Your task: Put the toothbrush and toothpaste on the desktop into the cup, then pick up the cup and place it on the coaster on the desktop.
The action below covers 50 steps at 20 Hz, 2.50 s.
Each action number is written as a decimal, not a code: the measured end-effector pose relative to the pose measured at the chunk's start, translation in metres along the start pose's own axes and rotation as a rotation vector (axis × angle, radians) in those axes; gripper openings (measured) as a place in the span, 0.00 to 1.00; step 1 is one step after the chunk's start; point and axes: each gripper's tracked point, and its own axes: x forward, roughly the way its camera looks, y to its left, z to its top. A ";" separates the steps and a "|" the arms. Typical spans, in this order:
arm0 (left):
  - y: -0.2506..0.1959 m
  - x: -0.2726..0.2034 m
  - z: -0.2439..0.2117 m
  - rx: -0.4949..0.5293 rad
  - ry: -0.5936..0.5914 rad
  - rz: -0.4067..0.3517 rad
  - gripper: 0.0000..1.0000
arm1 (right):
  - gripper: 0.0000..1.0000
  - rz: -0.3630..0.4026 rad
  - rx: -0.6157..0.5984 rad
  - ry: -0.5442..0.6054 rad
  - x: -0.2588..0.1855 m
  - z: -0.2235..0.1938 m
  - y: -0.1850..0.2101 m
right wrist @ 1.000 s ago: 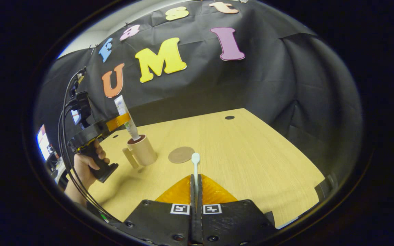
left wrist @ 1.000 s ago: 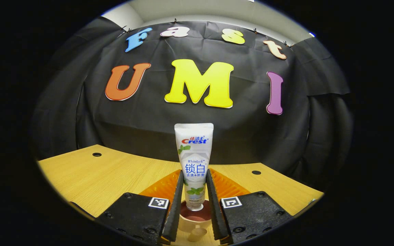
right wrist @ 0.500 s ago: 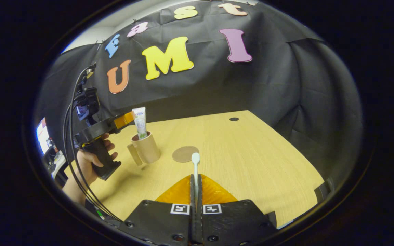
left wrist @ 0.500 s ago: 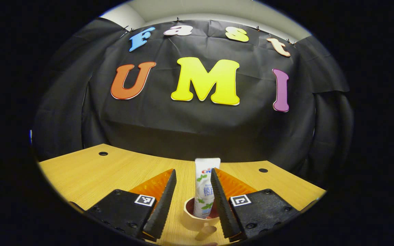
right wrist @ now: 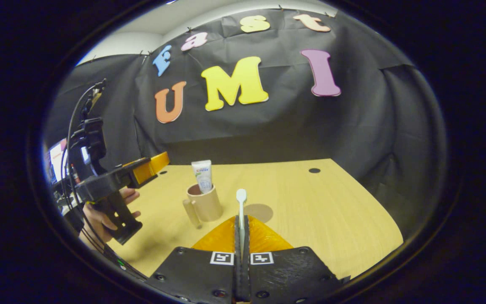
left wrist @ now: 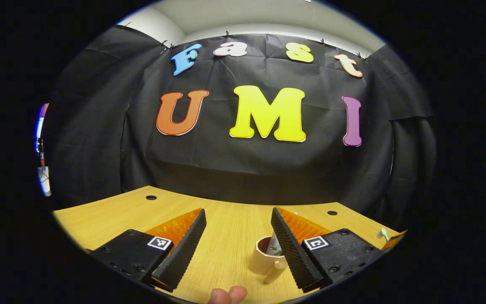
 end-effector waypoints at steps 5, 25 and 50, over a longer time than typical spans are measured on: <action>0.040 -0.028 -0.016 0.051 0.039 0.050 0.89 | 0.02 0.111 -0.075 -0.199 0.041 0.073 0.066; 0.106 -0.071 -0.065 0.004 0.106 0.134 0.98 | 0.00 0.274 -0.039 -0.345 0.190 0.107 0.149; 0.075 -0.077 -0.069 -0.031 0.129 0.082 0.98 | 0.25 0.269 -0.041 -0.246 0.143 0.080 0.073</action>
